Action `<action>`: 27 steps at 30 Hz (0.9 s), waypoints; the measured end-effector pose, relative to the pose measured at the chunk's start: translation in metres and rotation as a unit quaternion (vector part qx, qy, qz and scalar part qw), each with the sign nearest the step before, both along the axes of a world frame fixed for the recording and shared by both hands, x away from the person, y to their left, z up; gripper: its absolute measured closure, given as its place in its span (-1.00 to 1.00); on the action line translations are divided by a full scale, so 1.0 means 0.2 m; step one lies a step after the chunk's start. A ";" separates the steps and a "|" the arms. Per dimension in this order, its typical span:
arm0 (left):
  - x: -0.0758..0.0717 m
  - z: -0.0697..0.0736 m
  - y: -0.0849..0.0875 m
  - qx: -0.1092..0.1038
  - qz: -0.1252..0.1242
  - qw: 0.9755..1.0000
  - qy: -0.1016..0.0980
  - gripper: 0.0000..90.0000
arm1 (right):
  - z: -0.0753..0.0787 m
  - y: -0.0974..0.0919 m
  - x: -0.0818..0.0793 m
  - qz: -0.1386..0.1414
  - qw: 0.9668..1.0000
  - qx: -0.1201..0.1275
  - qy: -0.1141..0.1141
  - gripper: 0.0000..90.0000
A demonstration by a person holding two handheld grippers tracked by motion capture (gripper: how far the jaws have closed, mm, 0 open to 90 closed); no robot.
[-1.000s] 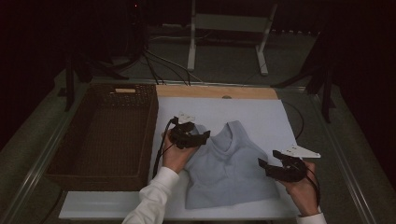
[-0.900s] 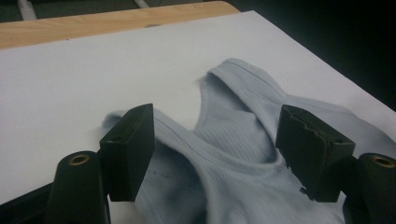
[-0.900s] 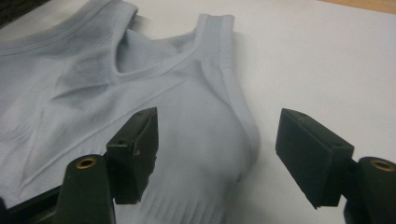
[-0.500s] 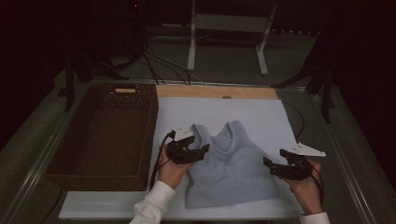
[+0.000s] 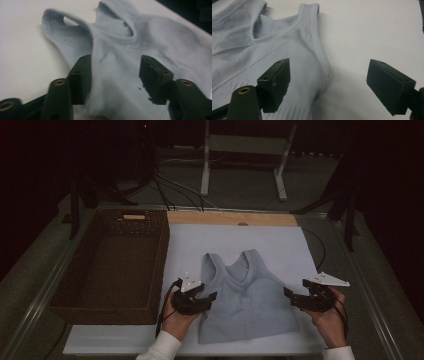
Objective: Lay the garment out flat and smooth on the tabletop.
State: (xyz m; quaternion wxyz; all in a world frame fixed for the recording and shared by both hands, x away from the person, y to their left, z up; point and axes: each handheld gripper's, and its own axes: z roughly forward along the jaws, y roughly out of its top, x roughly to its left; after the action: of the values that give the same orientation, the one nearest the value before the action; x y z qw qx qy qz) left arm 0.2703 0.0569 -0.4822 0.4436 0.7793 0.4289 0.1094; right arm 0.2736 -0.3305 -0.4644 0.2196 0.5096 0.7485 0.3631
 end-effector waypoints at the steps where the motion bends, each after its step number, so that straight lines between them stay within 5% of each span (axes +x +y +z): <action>1: 0.00 0.00 0.00 0.000 0.000 1.000 0.000 -0.16 | 0.00 0.00 0.00 0.000 1.000 0.000 0.000 -0.57; 4: 0.00 -0.04 0.01 0.015 0.009 1.000 0.017 -0.39 | -0.01 0.00 0.01 -0.001 1.000 -0.002 0.003 -0.57; 6: 0.00 -0.05 0.01 0.026 0.007 0.999 0.024 -0.37 | -0.01 -0.01 0.01 -0.003 1.000 -0.003 0.003 -0.57; 11: 0.01 -0.07 0.01 0.042 0.013 0.998 0.044 0.55 | -0.01 -0.02 0.02 -0.005 1.000 0.000 0.003 -0.48; 14: 0.02 -0.07 0.01 0.056 0.017 0.998 0.038 0.84 | -0.01 -0.03 0.03 -0.010 1.000 0.003 0.004 -0.41; 27: 0.05 -0.03 0.06 0.069 0.058 0.996 0.009 0.91 | -0.06 0.02 0.08 -0.004 0.999 0.006 0.032 -0.04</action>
State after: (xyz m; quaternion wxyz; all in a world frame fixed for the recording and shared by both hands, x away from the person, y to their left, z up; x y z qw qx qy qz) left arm 0.2793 0.0688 -0.4885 0.3781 0.7828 0.4687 0.1567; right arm 0.2900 -0.3268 -0.4771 0.1940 0.5248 0.7510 0.3506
